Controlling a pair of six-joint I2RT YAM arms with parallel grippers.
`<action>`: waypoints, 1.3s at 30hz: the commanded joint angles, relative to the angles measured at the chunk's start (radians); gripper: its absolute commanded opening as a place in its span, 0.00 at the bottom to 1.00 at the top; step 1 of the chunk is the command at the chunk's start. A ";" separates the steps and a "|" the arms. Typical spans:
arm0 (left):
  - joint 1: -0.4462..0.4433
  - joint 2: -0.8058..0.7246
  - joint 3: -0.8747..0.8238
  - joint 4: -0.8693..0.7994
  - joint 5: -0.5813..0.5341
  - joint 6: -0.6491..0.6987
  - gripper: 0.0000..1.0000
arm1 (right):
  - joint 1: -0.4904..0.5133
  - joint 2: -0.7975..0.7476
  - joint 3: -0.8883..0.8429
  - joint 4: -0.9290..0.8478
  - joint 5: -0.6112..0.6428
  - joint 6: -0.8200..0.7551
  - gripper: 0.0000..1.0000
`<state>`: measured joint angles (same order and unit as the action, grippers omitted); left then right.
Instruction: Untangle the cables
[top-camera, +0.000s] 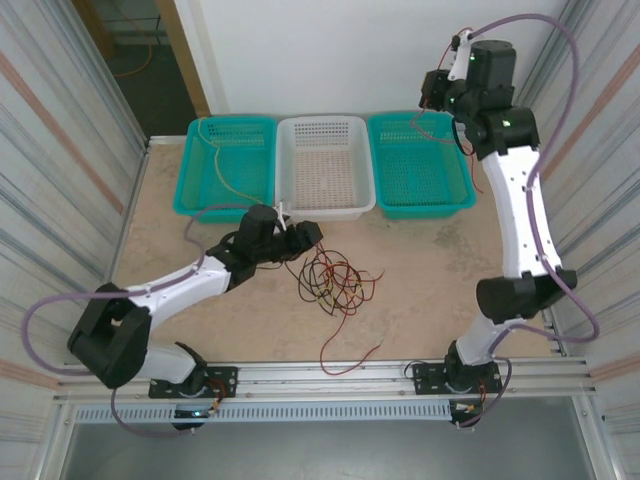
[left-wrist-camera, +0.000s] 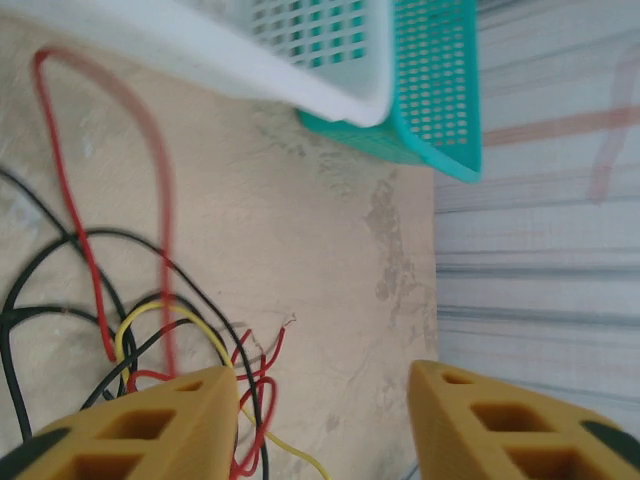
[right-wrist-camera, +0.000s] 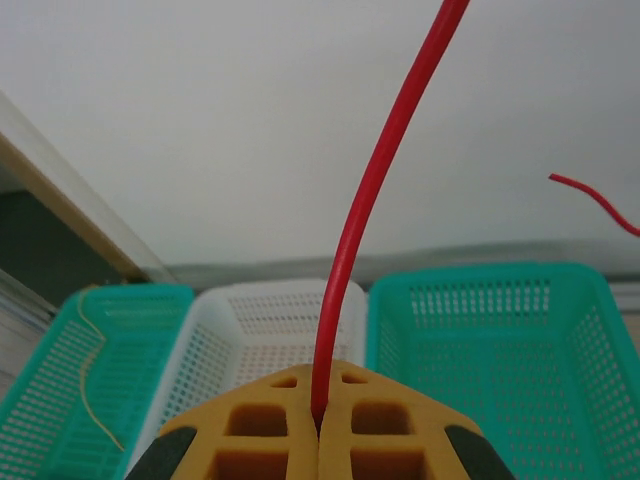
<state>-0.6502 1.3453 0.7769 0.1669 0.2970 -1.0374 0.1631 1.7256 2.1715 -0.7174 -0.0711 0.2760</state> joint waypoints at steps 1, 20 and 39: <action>-0.006 -0.090 0.045 -0.124 -0.037 0.131 0.60 | -0.016 0.059 0.070 -0.048 0.007 -0.043 0.00; -0.094 -0.259 0.123 -0.545 -0.116 0.564 0.78 | -0.053 0.435 0.144 -0.126 0.032 -0.021 0.40; -0.502 0.205 0.238 -0.597 -0.208 0.679 0.60 | 0.173 -0.407 -0.781 0.139 0.078 0.145 0.63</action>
<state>-1.1271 1.5112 0.9535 -0.4271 0.0837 -0.3878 0.3241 1.4120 1.4929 -0.6357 -0.0193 0.3458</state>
